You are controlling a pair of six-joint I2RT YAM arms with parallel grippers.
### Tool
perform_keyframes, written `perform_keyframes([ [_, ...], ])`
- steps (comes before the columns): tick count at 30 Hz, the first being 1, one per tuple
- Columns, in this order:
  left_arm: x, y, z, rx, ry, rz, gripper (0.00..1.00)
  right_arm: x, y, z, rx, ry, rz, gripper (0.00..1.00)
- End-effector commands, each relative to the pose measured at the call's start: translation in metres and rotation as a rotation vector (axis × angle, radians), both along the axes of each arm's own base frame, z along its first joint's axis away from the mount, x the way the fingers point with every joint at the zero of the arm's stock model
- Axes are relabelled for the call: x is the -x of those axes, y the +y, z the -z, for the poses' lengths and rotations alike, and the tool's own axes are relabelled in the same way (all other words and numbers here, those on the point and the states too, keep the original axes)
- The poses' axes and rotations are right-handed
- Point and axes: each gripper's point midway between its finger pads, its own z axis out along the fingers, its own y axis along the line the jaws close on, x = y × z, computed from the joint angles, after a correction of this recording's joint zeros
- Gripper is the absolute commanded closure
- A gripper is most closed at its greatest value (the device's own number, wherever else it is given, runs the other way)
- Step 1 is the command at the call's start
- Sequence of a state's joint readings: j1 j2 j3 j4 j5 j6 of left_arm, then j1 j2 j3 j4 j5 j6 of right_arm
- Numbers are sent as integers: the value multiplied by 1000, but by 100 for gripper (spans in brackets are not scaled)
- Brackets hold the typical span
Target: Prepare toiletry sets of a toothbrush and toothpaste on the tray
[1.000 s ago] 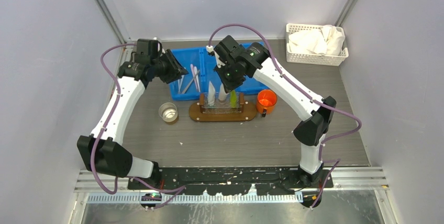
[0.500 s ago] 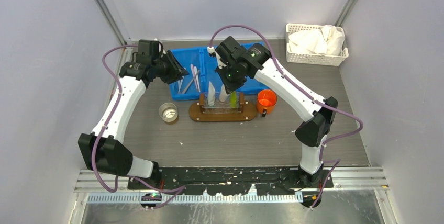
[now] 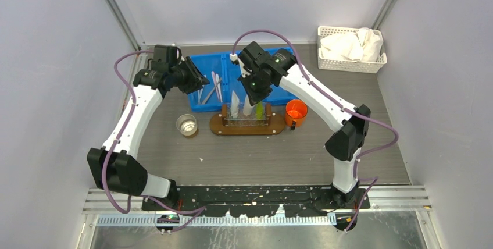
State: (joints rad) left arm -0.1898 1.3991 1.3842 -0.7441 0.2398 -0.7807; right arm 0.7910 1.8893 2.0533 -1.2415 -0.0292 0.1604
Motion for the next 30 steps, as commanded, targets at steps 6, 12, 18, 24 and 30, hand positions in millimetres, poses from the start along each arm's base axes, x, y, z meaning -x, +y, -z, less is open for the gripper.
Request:
perform_keyframes([
  [6,-7,-6,-6,23,-46,19,64,-18,13,9,-19,29,7,99],
  [12,-9,-7,-3,28,-40,20,64,-22,13,11,-3,43,10,99],
  [18,-13,-9,3,25,-32,26,64,-25,12,19,21,48,19,82],
  [24,-15,-10,8,26,-20,29,64,-33,15,23,20,44,18,78],
  [30,-18,-10,11,26,-16,30,64,-43,18,21,8,23,22,81],
])
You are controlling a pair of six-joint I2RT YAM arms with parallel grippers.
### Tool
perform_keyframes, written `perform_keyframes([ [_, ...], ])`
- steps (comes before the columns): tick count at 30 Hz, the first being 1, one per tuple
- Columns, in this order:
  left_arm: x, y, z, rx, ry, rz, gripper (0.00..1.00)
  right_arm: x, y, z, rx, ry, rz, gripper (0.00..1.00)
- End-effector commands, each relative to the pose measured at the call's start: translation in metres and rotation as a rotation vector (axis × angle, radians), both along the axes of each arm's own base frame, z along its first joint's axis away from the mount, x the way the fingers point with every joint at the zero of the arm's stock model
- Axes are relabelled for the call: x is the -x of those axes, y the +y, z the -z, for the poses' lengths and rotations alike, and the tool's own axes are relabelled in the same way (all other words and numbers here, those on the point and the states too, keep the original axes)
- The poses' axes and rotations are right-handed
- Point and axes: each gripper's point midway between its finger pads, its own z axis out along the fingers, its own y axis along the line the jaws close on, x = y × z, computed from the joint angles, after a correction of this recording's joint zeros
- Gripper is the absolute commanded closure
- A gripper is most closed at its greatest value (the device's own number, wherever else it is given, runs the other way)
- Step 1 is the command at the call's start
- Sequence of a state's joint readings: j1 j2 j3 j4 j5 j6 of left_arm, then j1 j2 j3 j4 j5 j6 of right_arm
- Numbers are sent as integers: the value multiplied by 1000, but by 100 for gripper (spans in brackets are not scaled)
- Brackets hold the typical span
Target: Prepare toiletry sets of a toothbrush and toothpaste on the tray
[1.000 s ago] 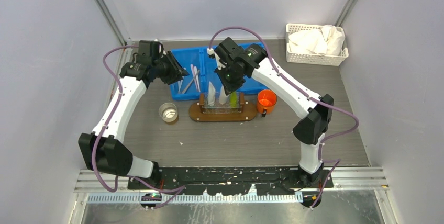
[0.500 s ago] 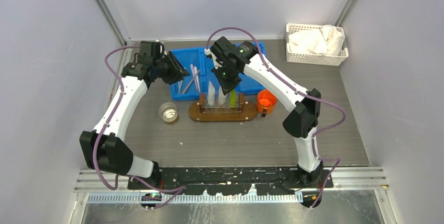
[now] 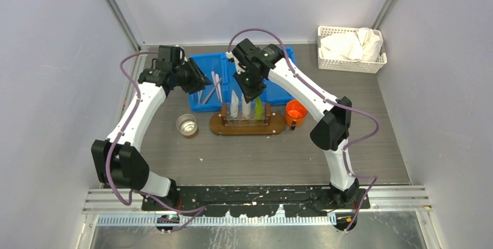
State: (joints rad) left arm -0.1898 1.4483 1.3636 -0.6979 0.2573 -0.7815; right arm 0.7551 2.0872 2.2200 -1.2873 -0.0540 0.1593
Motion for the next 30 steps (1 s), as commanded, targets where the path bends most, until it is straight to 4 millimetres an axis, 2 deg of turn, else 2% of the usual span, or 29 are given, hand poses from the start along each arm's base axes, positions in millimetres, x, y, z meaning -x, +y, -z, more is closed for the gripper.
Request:
perform_keyframes([
  [1,-7,-6,-6,19,-39,18,64,-14,4,-13,-33,-50,2,82],
  [5,-9,-6,-3,16,-37,18,64,-19,2,-9,-29,-45,12,81],
  [7,-10,-6,-3,12,-39,21,64,-17,0,-10,-28,-43,13,68],
  [8,-11,-5,-2,5,-39,25,63,-16,-2,-12,-29,-49,16,56],
  [9,-13,-4,-3,-5,-45,28,62,-15,-3,-16,-38,-61,17,51],
  [12,-18,3,0,-67,-57,27,56,-16,-3,-45,-116,-147,23,30],
  [13,-22,7,1,-96,-66,26,52,-16,-4,-63,-157,-199,27,27],
  [15,-29,14,5,-143,-75,7,43,-17,-5,-92,-241,-294,38,26],
  [17,-39,21,11,-191,-64,-12,42,-15,-9,-119,-332,-395,59,27],
  [20,-56,32,28,-287,-17,-39,49,-7,-31,-155,-417,-533,127,28],
  [22,-66,40,40,-347,11,-52,53,6,-46,-168,-447,-573,147,29],
  [23,-71,41,44,-366,21,-49,59,12,-52,-172,-456,-581,149,29],
  [25,-80,44,57,-399,47,-49,77,23,-60,-176,-472,-585,150,30],
  [26,-84,45,64,-413,63,-45,79,28,-64,-174,-472,-581,151,30],
  [27,-88,47,70,-442,78,-47,80,32,-67,-175,-479,-582,152,31],
  [30,-97,56,83,-547,120,-59,73,43,-70,-163,-480,-549,142,32],
])
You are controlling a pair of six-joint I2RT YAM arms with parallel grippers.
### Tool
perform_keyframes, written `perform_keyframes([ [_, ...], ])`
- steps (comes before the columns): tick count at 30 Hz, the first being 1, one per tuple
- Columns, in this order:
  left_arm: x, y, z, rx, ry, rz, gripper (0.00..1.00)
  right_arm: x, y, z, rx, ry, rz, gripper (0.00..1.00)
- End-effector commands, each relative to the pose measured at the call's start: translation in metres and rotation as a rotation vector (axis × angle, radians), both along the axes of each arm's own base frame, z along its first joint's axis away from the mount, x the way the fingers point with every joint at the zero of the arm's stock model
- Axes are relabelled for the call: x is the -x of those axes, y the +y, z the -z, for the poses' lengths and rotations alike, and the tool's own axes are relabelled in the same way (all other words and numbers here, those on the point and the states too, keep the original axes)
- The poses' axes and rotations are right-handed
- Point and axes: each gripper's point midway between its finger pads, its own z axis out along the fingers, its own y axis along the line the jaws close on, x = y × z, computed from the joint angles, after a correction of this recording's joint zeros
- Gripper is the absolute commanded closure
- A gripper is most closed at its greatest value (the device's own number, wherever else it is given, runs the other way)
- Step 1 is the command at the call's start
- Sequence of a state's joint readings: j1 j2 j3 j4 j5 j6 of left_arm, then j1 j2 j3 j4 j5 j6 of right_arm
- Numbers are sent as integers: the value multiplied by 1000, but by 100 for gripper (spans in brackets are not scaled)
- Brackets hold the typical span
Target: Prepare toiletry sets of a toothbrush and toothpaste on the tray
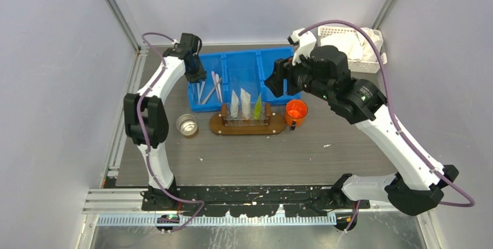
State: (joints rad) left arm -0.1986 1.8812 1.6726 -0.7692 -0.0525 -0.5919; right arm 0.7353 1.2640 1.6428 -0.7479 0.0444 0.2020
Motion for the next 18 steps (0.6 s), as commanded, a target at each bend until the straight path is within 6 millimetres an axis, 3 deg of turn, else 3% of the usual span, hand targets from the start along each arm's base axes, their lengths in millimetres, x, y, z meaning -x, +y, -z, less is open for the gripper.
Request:
perform_keyframes([
  [1,-10,18,8,-188,35,-9,72,1,4,34,14,69,3,32],
  [6,-24,19,33,-308,83,4,69,9,1,61,28,112,-8,34],
  [11,-31,2,56,-344,109,71,70,16,5,84,26,147,-42,34],
  [18,-31,-6,88,-360,161,155,72,16,10,99,41,171,-66,34],
])
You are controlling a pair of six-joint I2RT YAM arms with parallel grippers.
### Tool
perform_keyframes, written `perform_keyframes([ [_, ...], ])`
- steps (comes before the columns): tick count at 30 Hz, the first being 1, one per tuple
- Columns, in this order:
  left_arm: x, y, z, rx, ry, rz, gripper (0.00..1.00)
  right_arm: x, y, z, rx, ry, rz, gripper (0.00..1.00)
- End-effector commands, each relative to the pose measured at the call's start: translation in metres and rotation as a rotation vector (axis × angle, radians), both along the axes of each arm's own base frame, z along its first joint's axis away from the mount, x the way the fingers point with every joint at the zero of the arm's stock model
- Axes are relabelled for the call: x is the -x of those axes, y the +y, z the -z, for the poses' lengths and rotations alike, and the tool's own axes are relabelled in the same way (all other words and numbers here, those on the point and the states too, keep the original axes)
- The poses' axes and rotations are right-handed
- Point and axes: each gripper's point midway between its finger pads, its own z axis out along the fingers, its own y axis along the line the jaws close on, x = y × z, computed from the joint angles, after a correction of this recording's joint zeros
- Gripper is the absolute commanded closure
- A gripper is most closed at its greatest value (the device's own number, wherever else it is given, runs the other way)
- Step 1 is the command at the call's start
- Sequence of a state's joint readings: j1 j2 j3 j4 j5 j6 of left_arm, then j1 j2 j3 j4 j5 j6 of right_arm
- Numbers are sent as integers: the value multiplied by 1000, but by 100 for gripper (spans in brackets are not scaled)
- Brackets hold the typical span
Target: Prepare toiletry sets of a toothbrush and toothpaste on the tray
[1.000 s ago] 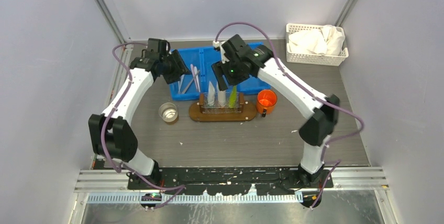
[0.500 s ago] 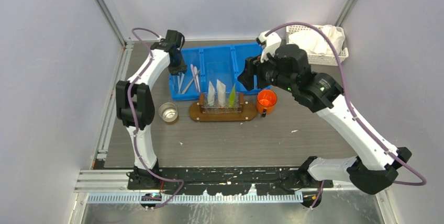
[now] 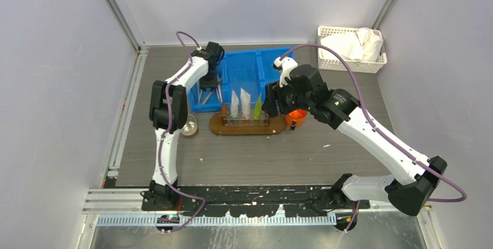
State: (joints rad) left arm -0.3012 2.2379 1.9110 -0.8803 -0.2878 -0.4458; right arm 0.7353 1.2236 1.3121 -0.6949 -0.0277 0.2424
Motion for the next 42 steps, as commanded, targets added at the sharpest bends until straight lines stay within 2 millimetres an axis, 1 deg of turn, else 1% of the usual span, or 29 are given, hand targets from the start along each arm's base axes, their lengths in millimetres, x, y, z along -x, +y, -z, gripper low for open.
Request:
perform_keyframes([
  [1,-7,0,0,-16,-1,49,72,-4,9,-14,-64,-44,-16,34],
  [3,-6,-2,6,-5,2,64,72,-5,12,-9,-58,-33,-23,34],
  [6,-9,-4,9,-4,-6,94,72,-5,14,-4,-51,-14,-32,35],
  [9,-13,-4,8,-5,-15,126,71,-6,16,-1,-48,-6,-35,35],
  [13,-14,-5,7,3,-22,138,70,-8,19,4,-29,8,-45,35],
  [16,-18,-3,8,0,-33,140,69,-11,20,6,-19,11,-43,35],
  [20,-21,3,24,40,12,120,65,-11,21,8,-12,17,-47,36],
  [22,-20,4,30,63,24,114,66,-12,20,9,-7,16,-45,36],
  [23,-21,3,31,68,23,116,69,-12,20,9,-4,15,-44,37],
  [24,-20,2,32,74,24,116,76,-12,20,9,-1,14,-44,37],
  [26,-21,2,31,79,18,110,97,-13,19,10,2,16,-41,38],
  [28,-21,1,26,87,13,103,99,-12,20,9,-3,20,-45,38],
  [31,-21,-3,8,117,-22,92,99,-10,20,8,-10,23,-47,39],
  [34,-20,-13,-19,194,-93,76,99,-8,18,5,-22,21,-41,40],
  [35,-22,-18,-37,229,-137,75,99,-7,18,4,-24,23,-42,40],
  [36,-21,-22,-47,262,-171,71,99,-5,17,2,-30,21,-41,40],
  [38,-20,-28,-80,324,-253,66,99,-3,14,-1,-41,14,-32,40],
  [41,-13,-29,-131,381,-365,46,99,1,11,-4,-59,7,-18,40],
  [42,-8,-28,-154,400,-414,44,99,1,10,-5,-67,5,-12,40],
])
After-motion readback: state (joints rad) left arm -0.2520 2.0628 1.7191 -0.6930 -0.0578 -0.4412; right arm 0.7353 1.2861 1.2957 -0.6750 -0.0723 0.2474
